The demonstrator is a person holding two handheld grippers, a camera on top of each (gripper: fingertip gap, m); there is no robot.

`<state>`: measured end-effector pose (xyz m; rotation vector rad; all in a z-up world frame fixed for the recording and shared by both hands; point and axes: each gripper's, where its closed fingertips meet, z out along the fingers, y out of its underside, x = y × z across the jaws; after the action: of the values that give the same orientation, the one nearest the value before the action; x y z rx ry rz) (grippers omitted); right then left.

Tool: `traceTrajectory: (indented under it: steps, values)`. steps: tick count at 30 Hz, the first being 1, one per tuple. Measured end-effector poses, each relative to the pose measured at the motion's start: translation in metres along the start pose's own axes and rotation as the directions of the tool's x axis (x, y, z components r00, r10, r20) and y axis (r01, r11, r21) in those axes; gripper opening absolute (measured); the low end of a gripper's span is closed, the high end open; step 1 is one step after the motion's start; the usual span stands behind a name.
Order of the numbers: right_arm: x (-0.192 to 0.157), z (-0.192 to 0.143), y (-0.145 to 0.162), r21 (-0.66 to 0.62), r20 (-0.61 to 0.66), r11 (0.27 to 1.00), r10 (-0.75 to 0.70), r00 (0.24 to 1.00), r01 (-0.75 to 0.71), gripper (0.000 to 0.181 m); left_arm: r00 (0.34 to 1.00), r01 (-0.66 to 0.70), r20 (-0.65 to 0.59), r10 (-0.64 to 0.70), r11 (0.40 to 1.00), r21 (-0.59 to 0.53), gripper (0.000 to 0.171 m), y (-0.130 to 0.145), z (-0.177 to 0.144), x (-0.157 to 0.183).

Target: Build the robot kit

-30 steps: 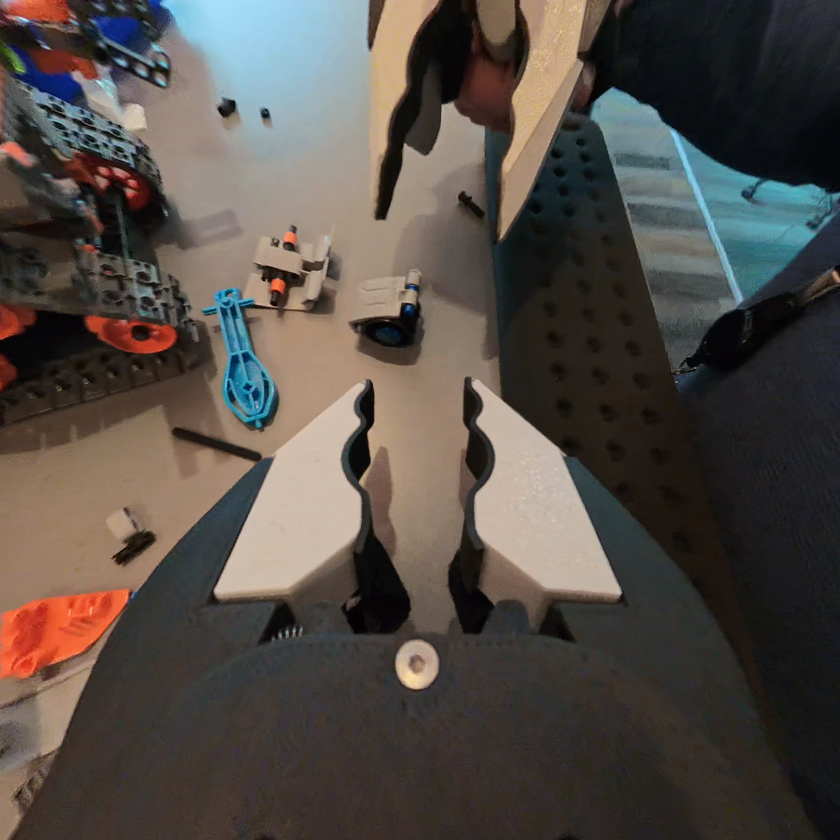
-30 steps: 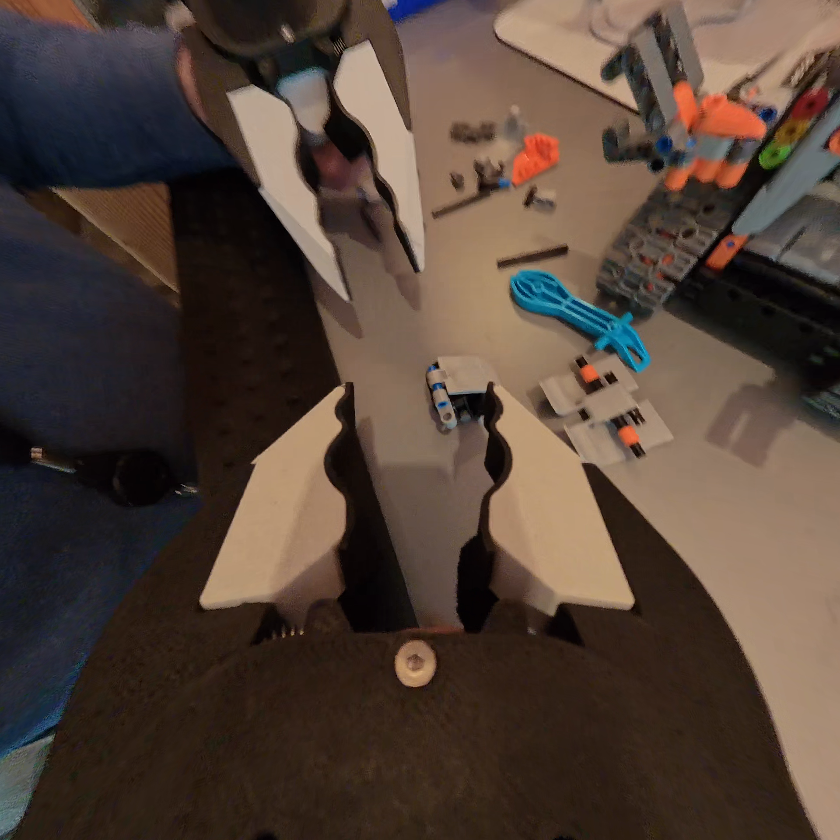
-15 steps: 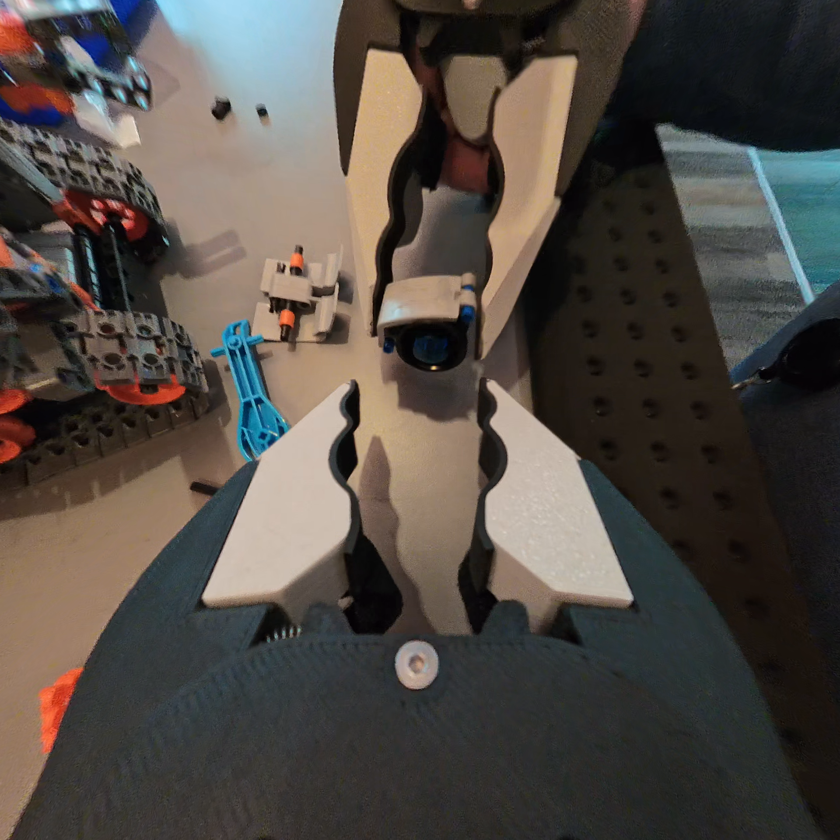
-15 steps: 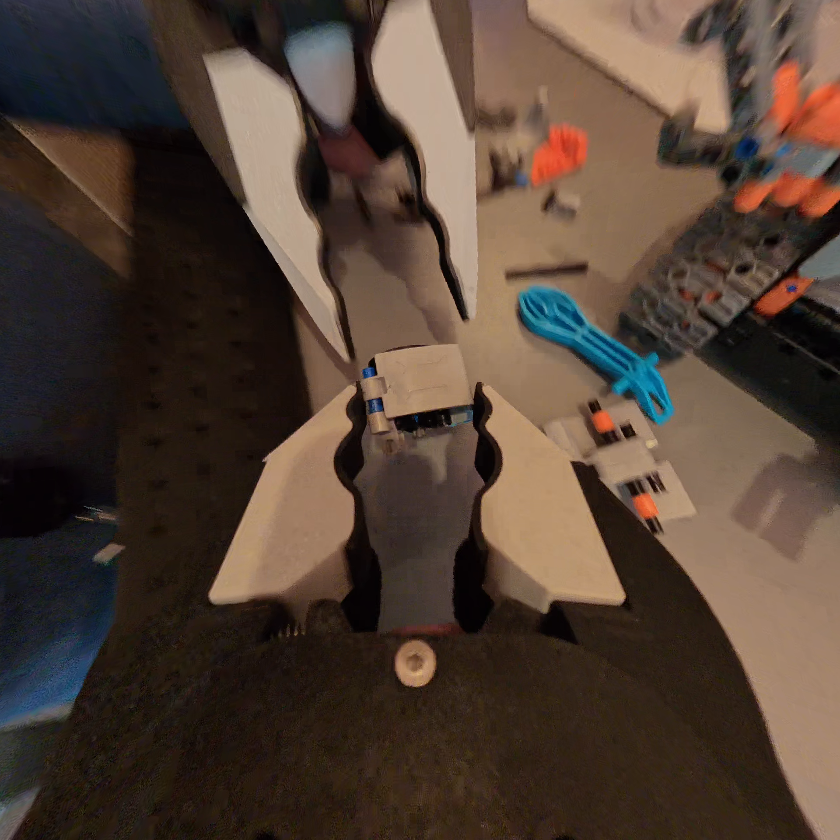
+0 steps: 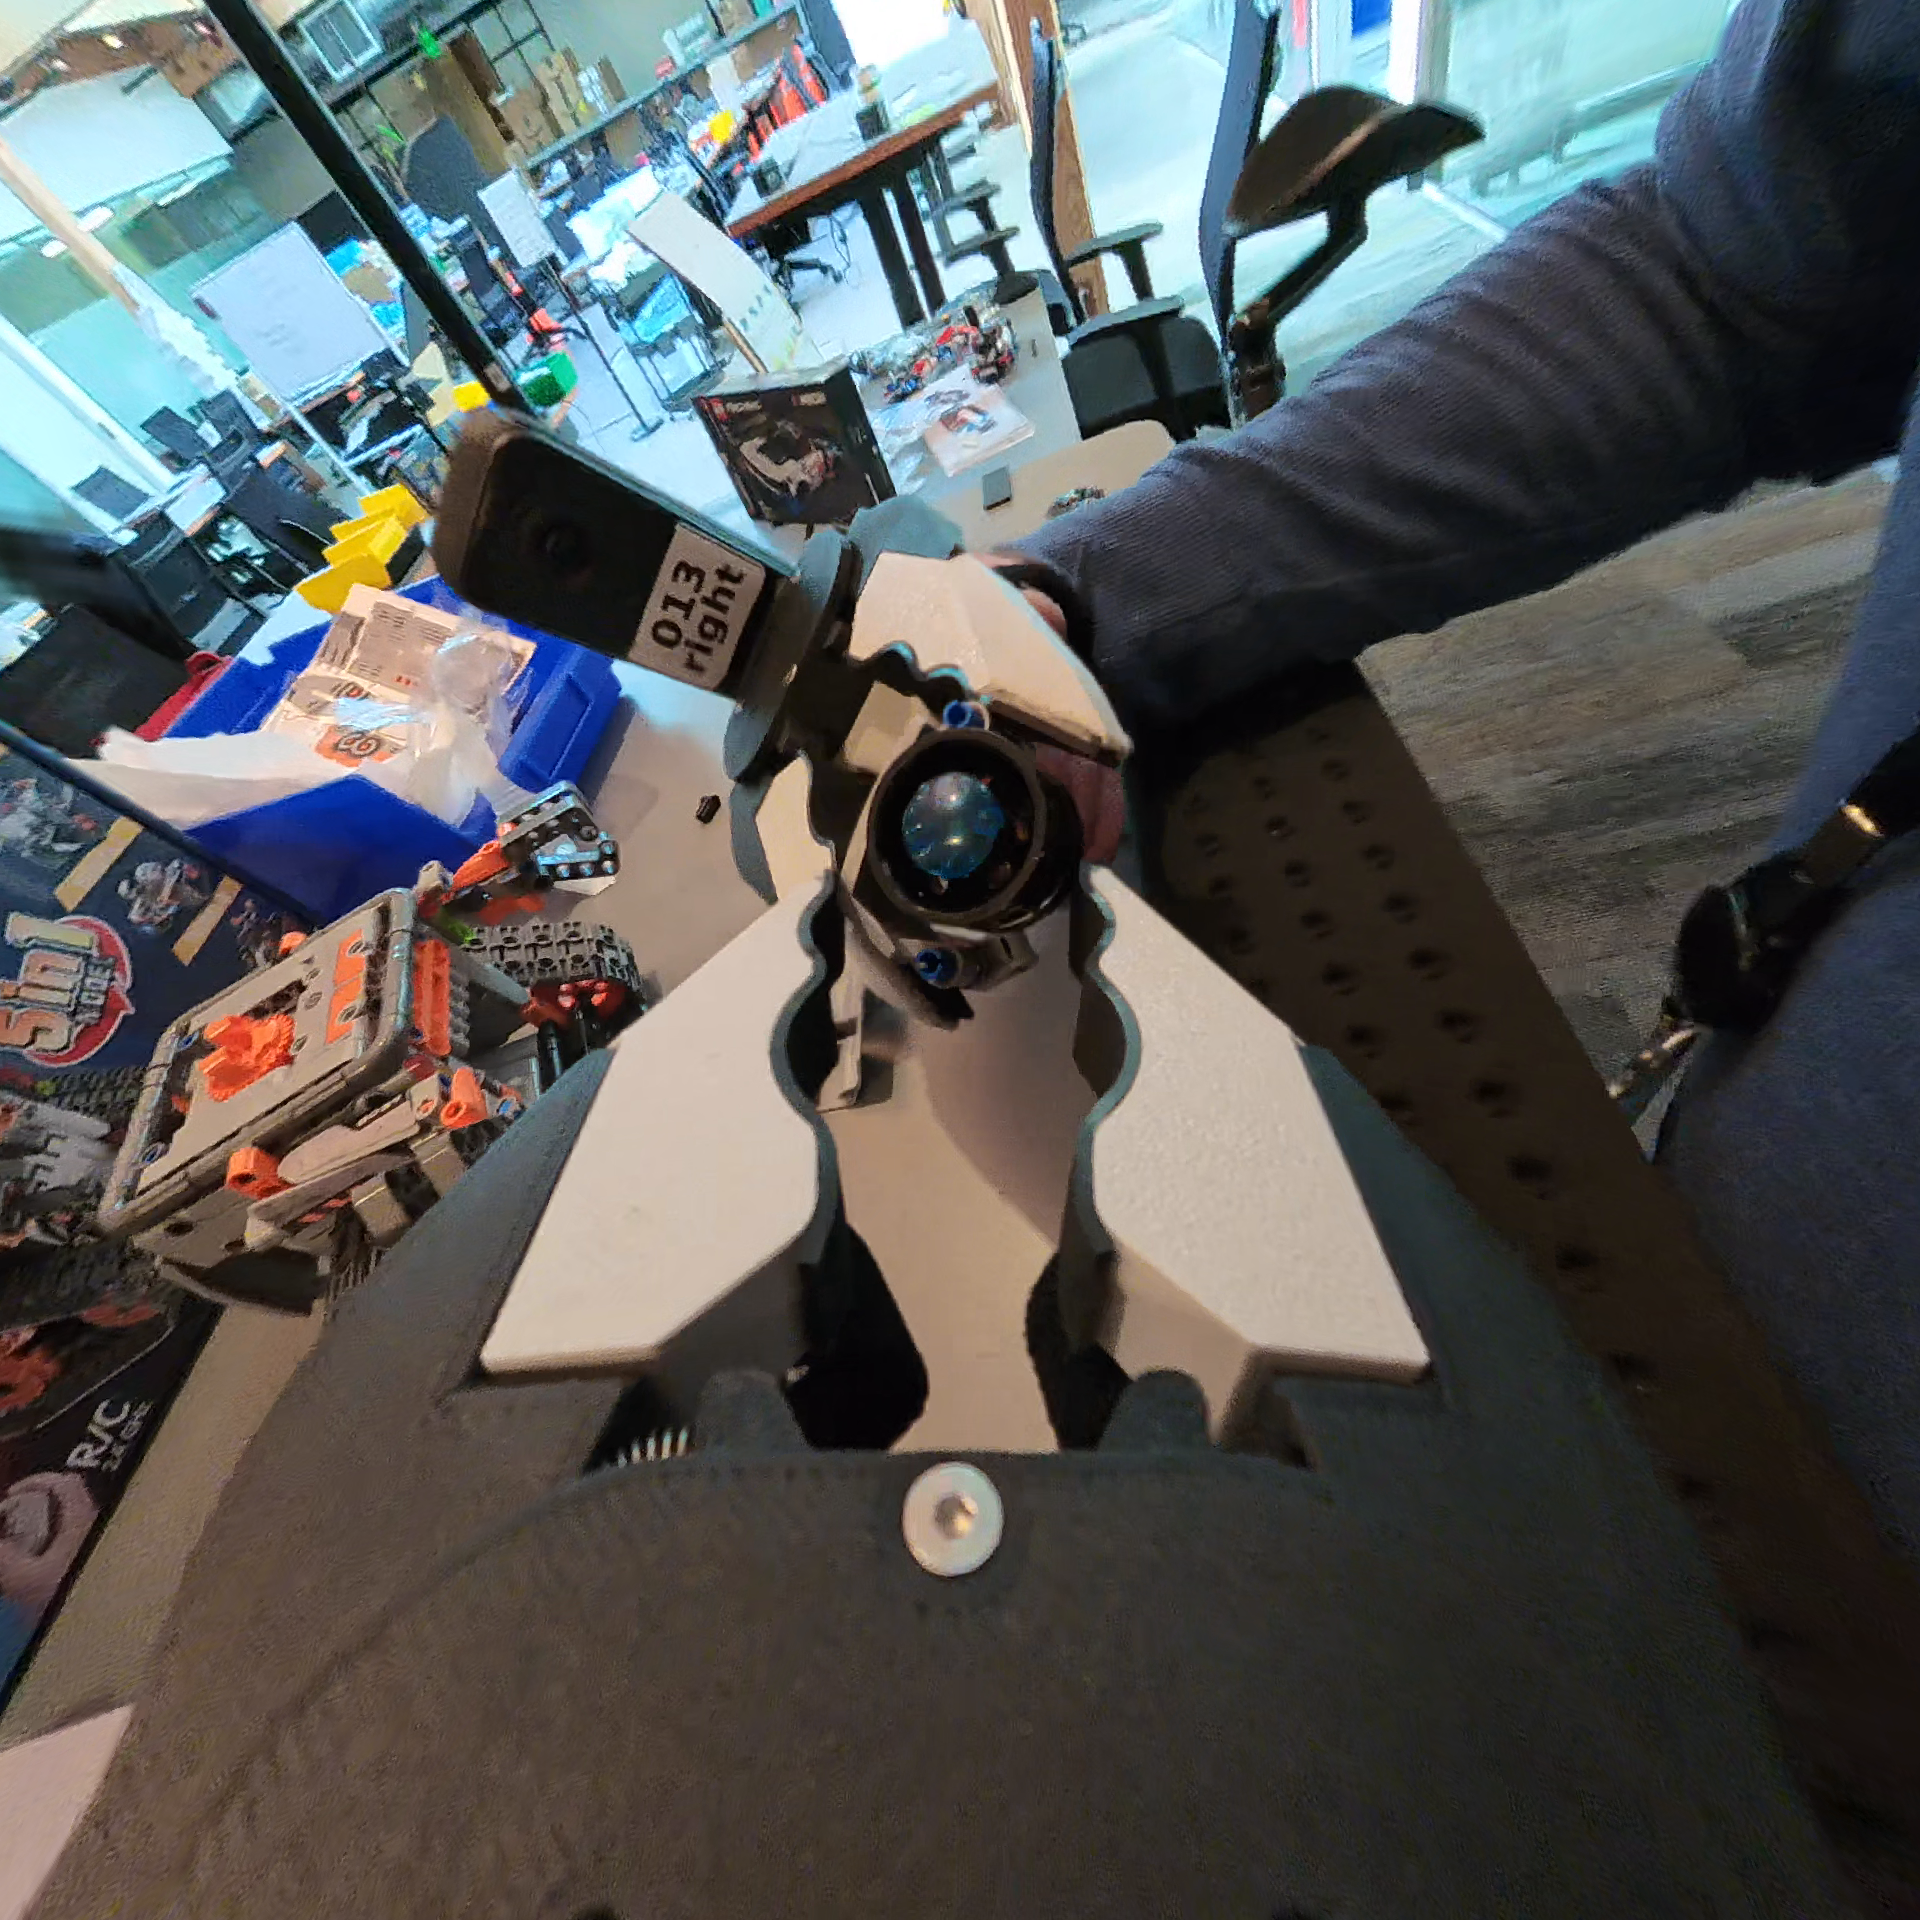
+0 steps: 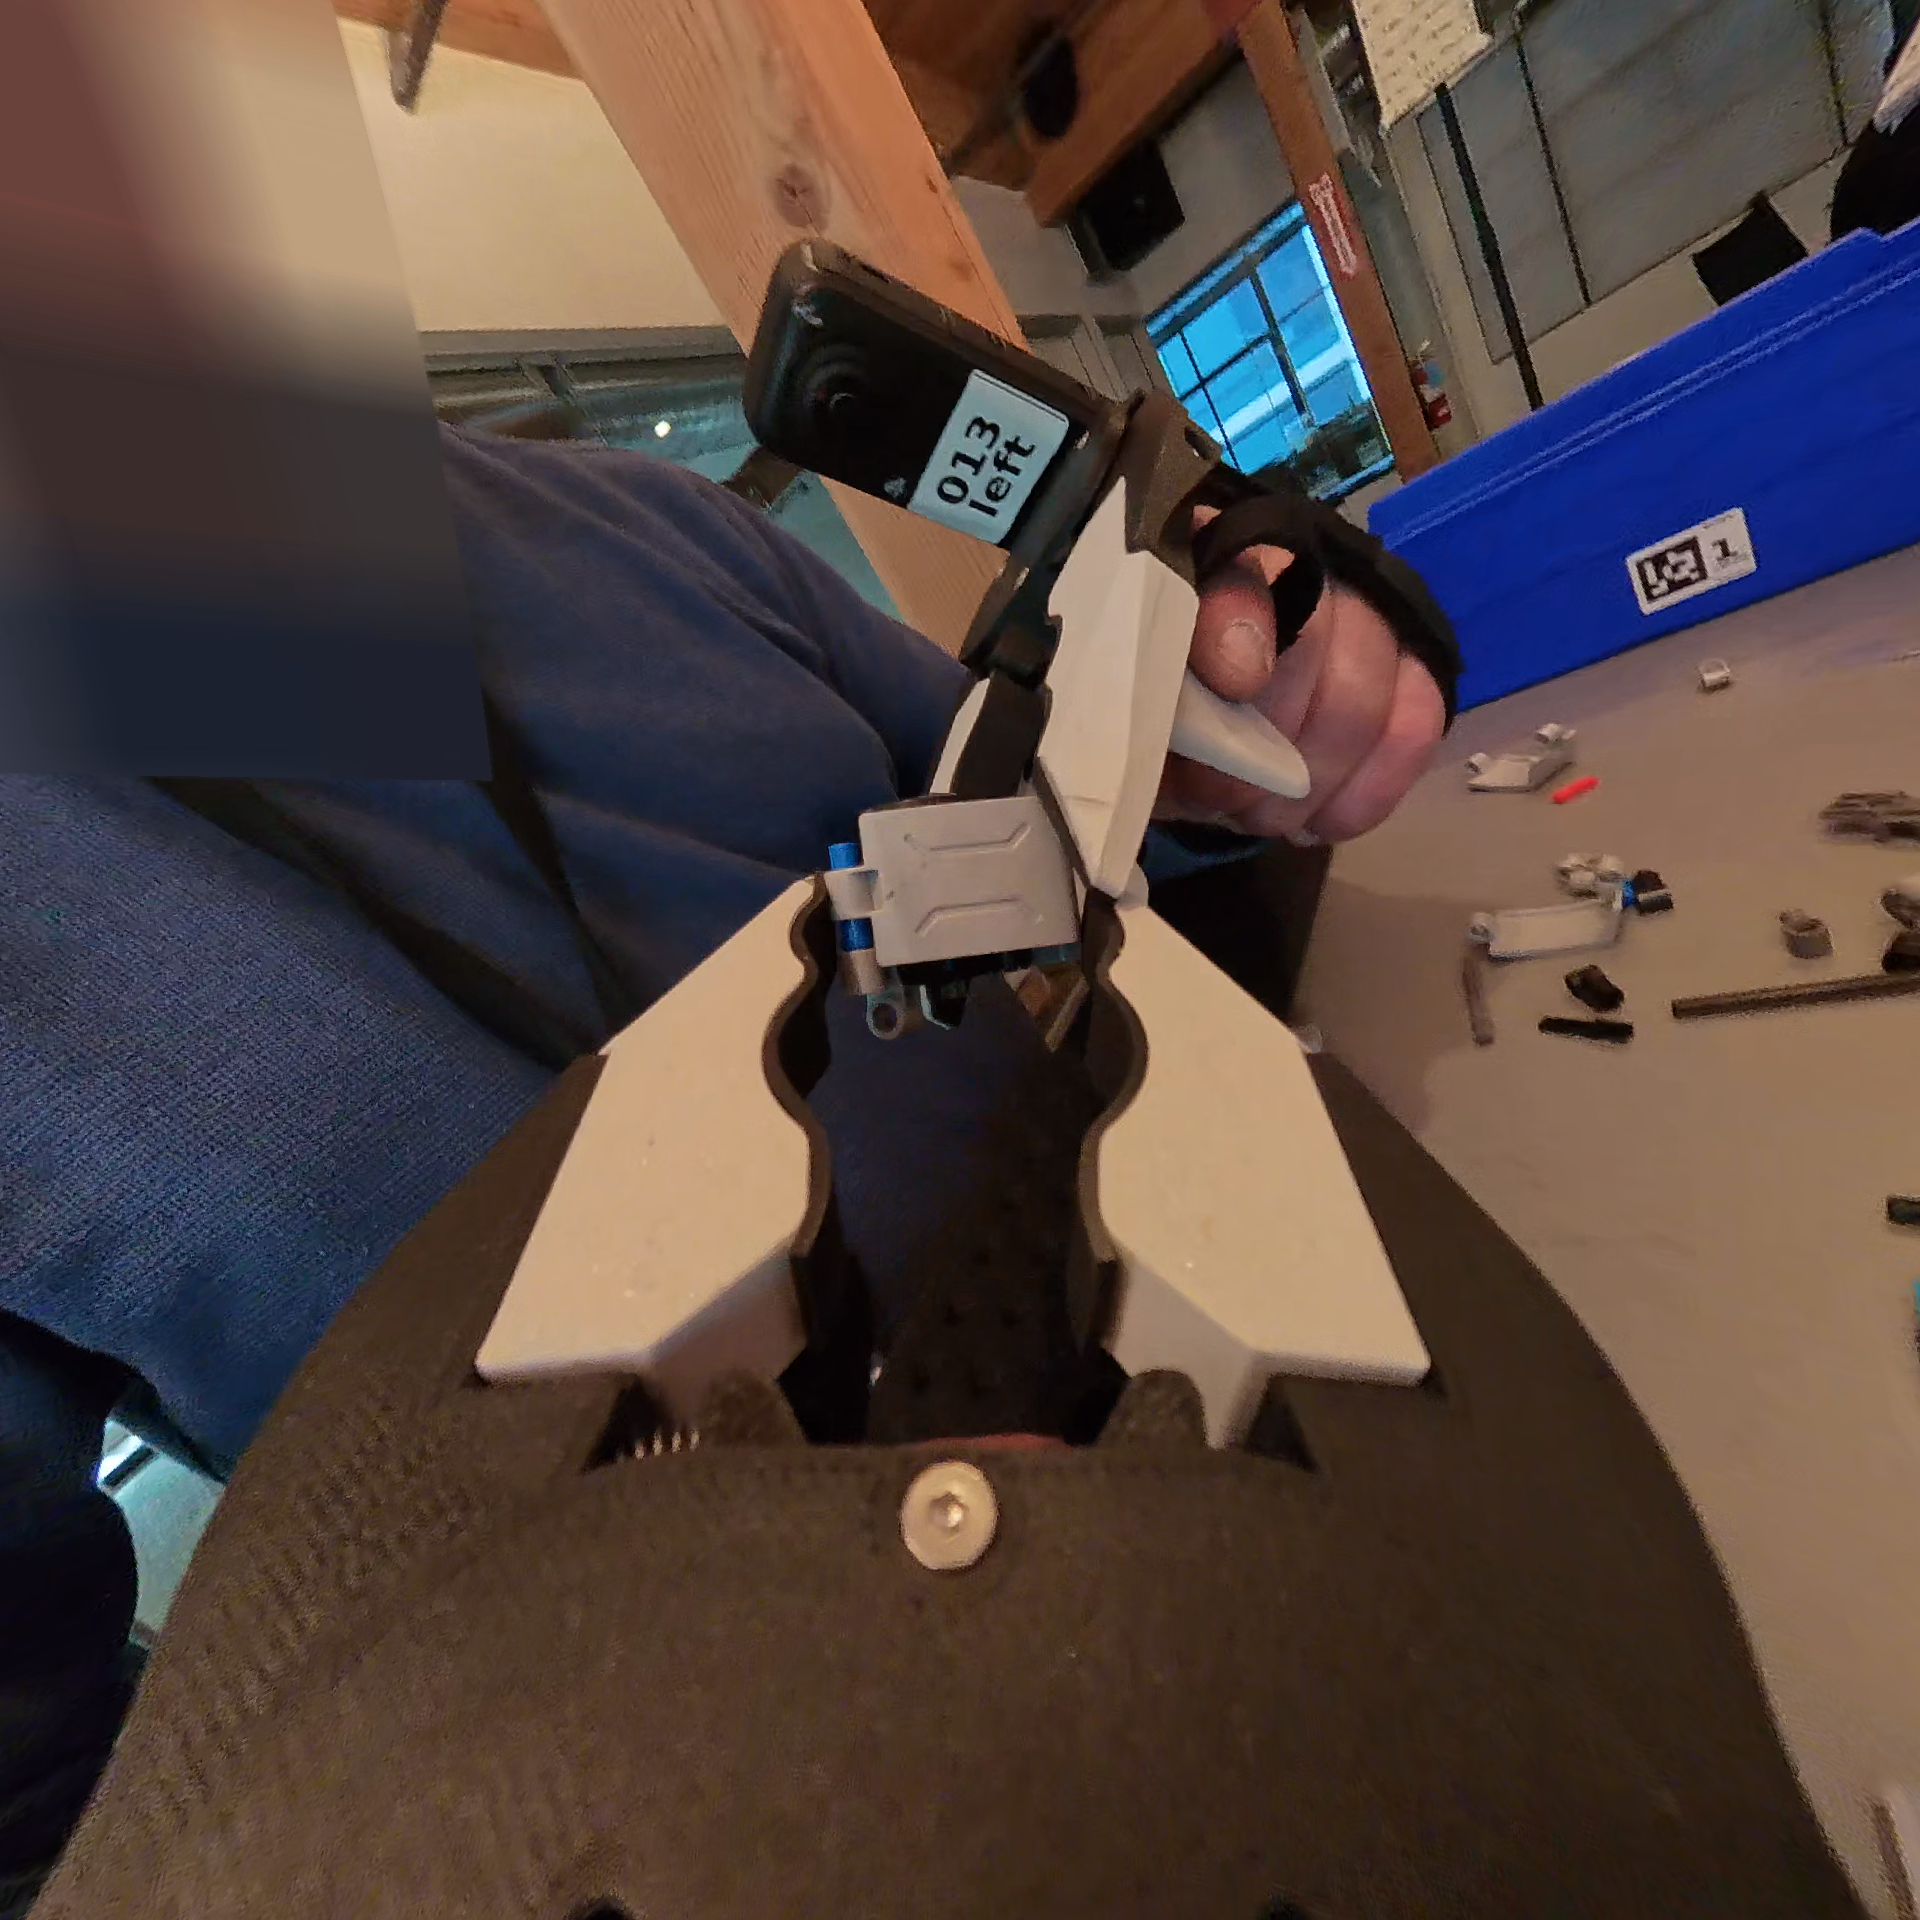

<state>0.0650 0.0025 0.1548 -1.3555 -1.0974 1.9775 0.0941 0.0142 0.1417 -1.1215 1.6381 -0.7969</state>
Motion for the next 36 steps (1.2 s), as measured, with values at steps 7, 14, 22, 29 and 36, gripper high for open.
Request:
traceTrajectory:
  steps: [7, 14, 22, 29, 36]
  values:
    - [0.04, -0.012, -0.027, 0.023, -0.404, 0.985, -0.146, 0.903, 0.169, 0.06, 0.923, -0.06, 0.359, 0.141, 0.972, -0.228, 0.04, 0.019, -0.031, -0.053]
    - [0.058, 0.009, -0.038, 0.007, -0.579, 0.982, -0.15, 0.801, 0.189, 0.044, 0.786, -0.203, 0.463, 0.409, 0.88, -0.43, 0.04, 0.022, -0.04, -0.063]
    - [0.055, 0.015, -0.039, -0.018, -0.535, 0.975, -0.196, 0.822, 0.221, 0.04, 0.814, -0.244, 0.421, 0.399, 0.894, -0.376, 0.041, 0.02, -0.047, -0.056]
    - [0.03, 0.029, -0.033, 0.005, -0.207, 0.996, -0.085, 0.975, 0.088, 0.041, 0.96, -0.122, 0.239, 0.149, 0.985, -0.122, 0.033, 0.01, -0.046, -0.035]
    - [0.062, 0.013, -0.057, 0.097, -0.455, 0.985, -0.085, 0.886, 0.144, 0.054, 0.881, -0.075, 0.447, 0.155, 0.979, -0.191, 0.031, 0.022, -0.064, -0.069]
